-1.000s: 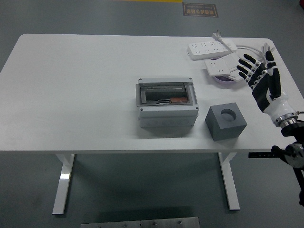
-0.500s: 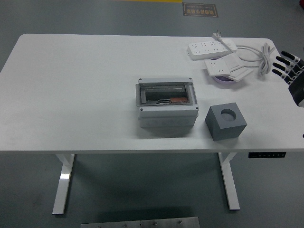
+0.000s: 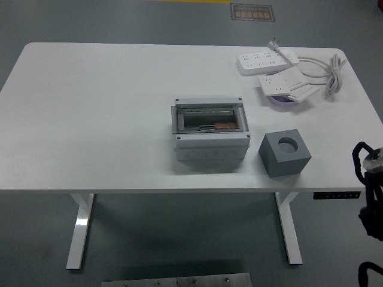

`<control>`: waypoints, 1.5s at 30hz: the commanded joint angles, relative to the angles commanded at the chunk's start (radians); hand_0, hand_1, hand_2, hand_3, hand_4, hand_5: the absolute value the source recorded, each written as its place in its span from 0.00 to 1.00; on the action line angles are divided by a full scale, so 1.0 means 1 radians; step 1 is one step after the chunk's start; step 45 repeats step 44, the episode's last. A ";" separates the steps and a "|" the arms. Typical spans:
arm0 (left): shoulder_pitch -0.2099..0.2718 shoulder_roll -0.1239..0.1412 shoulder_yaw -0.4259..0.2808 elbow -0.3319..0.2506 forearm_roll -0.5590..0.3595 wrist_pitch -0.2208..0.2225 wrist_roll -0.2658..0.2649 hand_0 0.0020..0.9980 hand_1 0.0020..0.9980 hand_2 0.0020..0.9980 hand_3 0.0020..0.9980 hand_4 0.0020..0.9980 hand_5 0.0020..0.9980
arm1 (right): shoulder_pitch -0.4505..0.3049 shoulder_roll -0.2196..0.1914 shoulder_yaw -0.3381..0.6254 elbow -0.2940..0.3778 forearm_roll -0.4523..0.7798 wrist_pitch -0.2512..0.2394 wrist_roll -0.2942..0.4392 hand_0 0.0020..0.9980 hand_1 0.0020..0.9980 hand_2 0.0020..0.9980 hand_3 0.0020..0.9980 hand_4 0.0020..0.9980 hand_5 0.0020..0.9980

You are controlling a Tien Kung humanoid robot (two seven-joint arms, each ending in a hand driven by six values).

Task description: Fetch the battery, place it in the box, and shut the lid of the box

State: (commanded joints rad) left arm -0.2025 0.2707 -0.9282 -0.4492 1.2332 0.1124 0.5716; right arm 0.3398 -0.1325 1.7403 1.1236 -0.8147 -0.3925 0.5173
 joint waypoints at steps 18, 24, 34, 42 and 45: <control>-0.004 0.003 0.010 0.002 -0.015 0.010 -0.012 0.63 0.70 0.57 0.54 0.50 0.00 | -0.101 -0.097 -0.049 0.151 -0.114 0.331 -0.254 1.00 0.96 0.93 0.98 0.86 1.00; -0.005 0.004 0.015 0.003 -0.021 0.012 -0.015 0.63 0.70 0.57 0.54 0.50 0.00 | -0.100 -0.115 -0.010 0.156 -0.172 0.429 -0.318 1.00 0.89 0.85 0.86 0.88 1.00; -0.003 0.007 0.025 0.003 -0.037 0.017 -0.018 0.63 0.70 0.57 0.54 0.50 0.00 | -0.075 -0.136 0.028 0.266 -0.460 0.342 -0.436 0.86 0.75 0.74 0.71 0.82 1.00; -0.007 0.016 0.038 0.007 -0.054 0.021 -0.032 0.63 0.70 0.57 0.54 0.50 0.00 | -0.038 -0.154 -0.061 0.246 -0.513 0.245 -0.295 0.68 0.66 0.70 0.66 0.61 0.40; -0.009 0.016 0.041 0.007 -0.057 0.022 -0.034 0.63 0.70 0.57 0.54 0.50 0.00 | -0.033 -0.153 -0.095 0.242 -0.472 0.200 -0.222 0.68 0.66 0.70 0.66 0.61 0.40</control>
